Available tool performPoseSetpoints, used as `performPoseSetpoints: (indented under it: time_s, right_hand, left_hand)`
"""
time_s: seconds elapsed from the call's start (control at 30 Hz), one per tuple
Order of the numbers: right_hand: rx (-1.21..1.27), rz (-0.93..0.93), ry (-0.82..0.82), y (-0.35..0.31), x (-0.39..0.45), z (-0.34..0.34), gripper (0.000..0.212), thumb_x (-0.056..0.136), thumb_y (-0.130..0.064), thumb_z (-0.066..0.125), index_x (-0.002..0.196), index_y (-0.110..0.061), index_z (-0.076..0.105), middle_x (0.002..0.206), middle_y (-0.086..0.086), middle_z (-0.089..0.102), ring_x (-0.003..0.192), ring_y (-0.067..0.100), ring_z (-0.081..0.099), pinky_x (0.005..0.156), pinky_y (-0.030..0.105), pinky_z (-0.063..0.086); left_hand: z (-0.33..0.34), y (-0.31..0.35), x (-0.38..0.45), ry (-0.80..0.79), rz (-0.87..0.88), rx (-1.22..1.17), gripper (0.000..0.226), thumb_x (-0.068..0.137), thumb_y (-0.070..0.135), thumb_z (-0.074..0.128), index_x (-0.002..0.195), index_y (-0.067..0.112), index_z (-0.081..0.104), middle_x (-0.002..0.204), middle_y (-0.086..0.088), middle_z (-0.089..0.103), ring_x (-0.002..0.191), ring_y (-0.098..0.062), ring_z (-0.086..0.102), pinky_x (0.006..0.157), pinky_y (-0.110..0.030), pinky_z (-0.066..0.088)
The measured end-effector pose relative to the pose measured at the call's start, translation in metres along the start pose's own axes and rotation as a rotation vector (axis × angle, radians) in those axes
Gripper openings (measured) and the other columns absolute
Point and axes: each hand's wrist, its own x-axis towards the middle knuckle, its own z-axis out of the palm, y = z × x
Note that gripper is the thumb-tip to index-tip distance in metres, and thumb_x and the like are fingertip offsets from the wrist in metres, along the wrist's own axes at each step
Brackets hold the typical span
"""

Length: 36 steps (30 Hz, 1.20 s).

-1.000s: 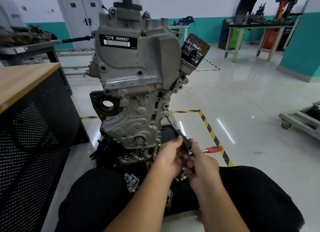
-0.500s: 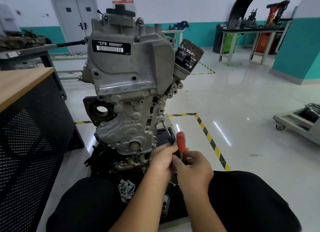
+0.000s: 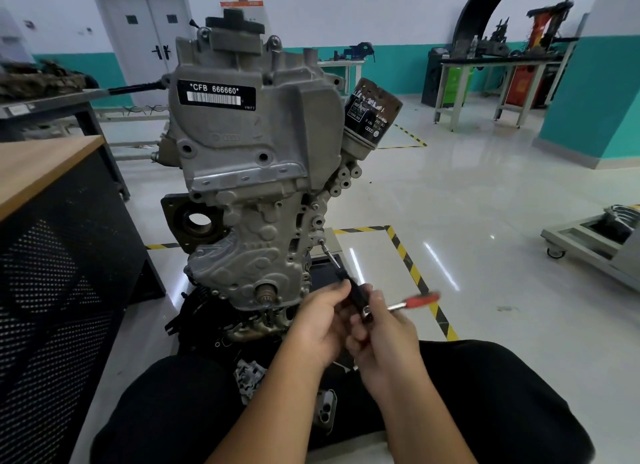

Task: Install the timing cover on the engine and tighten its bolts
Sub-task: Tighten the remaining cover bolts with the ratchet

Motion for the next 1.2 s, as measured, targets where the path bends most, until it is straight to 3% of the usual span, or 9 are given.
performPoseSetpoints:
  time_s: [0.17,0.23,0.4,0.47,0.53,0.7,0.87,1.0,1.2]
  right_hand:
    - [-0.216,-0.238,0.189,0.006,0.019,0.008,0.018,0.095,-0.021,0.071,0.086,-0.031,0.059,0.079,-0.007,0.069,0.071,0.007,0.066,0.062,0.023,0.053]
    - [-0.376,-0.245,0.253,0.015,0.008,-0.003,0.009,0.099,-0.024,0.067,0.090,-0.027,0.064,0.077,-0.001,0.072,0.064,0.010,0.066,0.059,0.028,0.055]
    - [-0.072,0.093,0.066,0.007,0.000,0.000,0.018,0.105,-0.022,0.059,0.109,-0.008,0.069,0.068,0.008,0.065,0.046,0.014,0.054,0.044,0.028,0.050]
    - [-0.450,-0.117,0.143,0.010,0.004,-0.005,0.005,0.099,-0.016,0.067,0.104,-0.016,0.067,0.079,0.000,0.071,0.065,0.017,0.068,0.058,0.031,0.058]
    - [-0.409,-0.208,0.220,0.015,0.012,-0.005,0.012,0.093,-0.015,0.073,0.097,-0.025,0.066,0.085,-0.007,0.071,0.082,0.013,0.071,0.066,0.023,0.055]
    - [0.025,0.091,0.128,0.011,0.000,0.001,0.020,0.104,-0.025,0.061,0.103,-0.009,0.073,0.062,0.008,0.063,0.042,0.012,0.050,0.040,0.022,0.043]
    - [-0.410,-0.231,0.243,0.013,0.003,-0.006,0.006,0.094,-0.022,0.074,0.097,-0.020,0.069,0.073,0.002,0.073,0.057,0.015,0.069,0.054,0.034,0.060]
    - [-0.263,-0.384,0.302,0.027,0.004,-0.007,0.024,0.085,-0.017,0.081,0.087,-0.032,0.062,0.073,-0.006,0.072,0.062,-0.004,0.069,0.048,0.011,0.050]
    - [-0.240,-0.260,0.301,0.019,0.000,-0.010,0.019,0.090,-0.017,0.078,0.088,-0.001,0.068,0.062,0.012,0.072,0.046,0.019,0.066,0.045,0.029,0.054]
  left_hand:
    - [0.003,-0.008,0.007,0.087,0.053,0.077,0.024,0.097,0.016,0.066,0.077,0.014,0.080,0.089,-0.014,0.076,0.070,-0.023,0.070,0.070,-0.034,0.052]
    - [0.001,-0.009,0.006,0.114,0.016,0.103,0.016,0.092,0.023,0.073,0.082,0.012,0.079,0.083,-0.012,0.074,0.053,-0.020,0.061,0.055,-0.026,0.049]
    - [-0.002,-0.005,0.006,0.103,-0.054,0.110,0.022,0.094,0.023,0.070,0.077,0.012,0.077,0.096,-0.015,0.072,0.035,-0.013,0.048,0.035,-0.018,0.038]
    - [0.003,-0.008,0.005,0.138,-0.009,0.125,0.017,0.093,0.019,0.072,0.082,0.006,0.072,0.091,-0.017,0.075,0.049,-0.021,0.062,0.048,-0.027,0.053]
    - [0.003,-0.012,0.006,0.168,0.028,0.086,0.015,0.089,0.016,0.076,0.089,0.003,0.069,0.087,-0.019,0.074,0.067,-0.026,0.070,0.072,-0.040,0.061]
    - [-0.006,-0.006,0.006,0.100,-0.093,0.109,0.017,0.093,0.029,0.070,0.097,0.013,0.074,0.066,-0.008,0.055,0.034,-0.014,0.042,0.035,-0.017,0.034]
    - [0.000,-0.012,0.007,0.125,0.042,0.137,0.023,0.095,0.024,0.068,0.081,0.009,0.079,0.072,-0.017,0.066,0.044,-0.017,0.049,0.044,-0.019,0.035]
    - [0.008,-0.011,0.010,0.152,0.064,0.097,0.027,0.093,0.021,0.071,0.067,0.015,0.079,0.086,-0.018,0.076,0.051,-0.020,0.062,0.045,-0.020,0.040]
    - [0.005,-0.008,0.005,0.066,-0.041,0.042,0.022,0.099,0.026,0.062,0.091,0.011,0.075,0.090,-0.014,0.074,0.036,-0.014,0.045,0.038,-0.016,0.033]
